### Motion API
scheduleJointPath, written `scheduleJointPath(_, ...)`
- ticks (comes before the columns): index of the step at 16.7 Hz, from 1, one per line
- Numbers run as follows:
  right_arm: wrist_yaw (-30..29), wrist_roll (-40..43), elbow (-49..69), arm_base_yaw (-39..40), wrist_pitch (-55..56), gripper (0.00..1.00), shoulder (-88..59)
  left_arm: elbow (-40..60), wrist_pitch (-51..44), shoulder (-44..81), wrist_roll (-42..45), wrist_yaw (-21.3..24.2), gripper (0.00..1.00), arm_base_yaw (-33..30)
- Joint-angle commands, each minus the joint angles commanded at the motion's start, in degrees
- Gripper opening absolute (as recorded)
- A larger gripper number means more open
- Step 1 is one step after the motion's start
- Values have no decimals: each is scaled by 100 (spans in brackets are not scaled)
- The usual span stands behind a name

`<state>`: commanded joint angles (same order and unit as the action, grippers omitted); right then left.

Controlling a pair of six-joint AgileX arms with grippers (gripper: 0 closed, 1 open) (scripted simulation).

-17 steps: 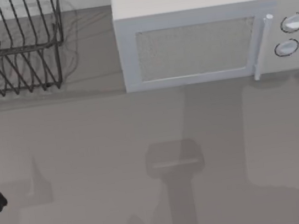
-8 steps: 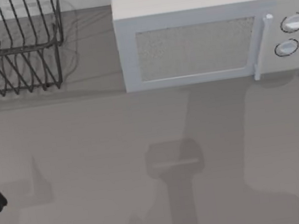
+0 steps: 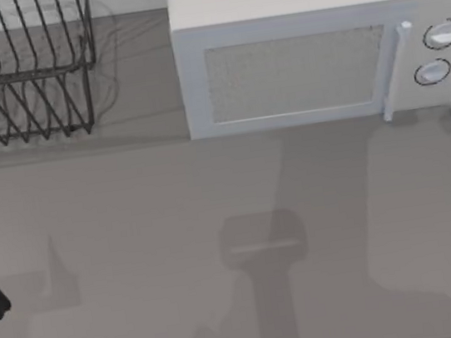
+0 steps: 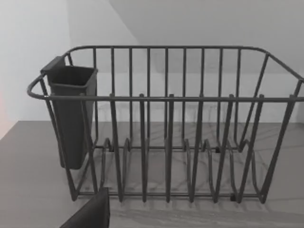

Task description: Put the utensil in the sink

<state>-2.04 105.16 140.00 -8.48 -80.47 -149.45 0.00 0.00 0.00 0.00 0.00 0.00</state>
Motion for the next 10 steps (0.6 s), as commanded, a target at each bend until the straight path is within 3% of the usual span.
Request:
scheduleJointPath(4, 0, 0, 0, 0, 0, 98, 0, 0, 0, 0, 0, 0, 100, 0)
scheduleJointPath(10, 0, 0, 0, 0, 0, 100, 0, 0, 0, 0, 0, 0, 100, 0)
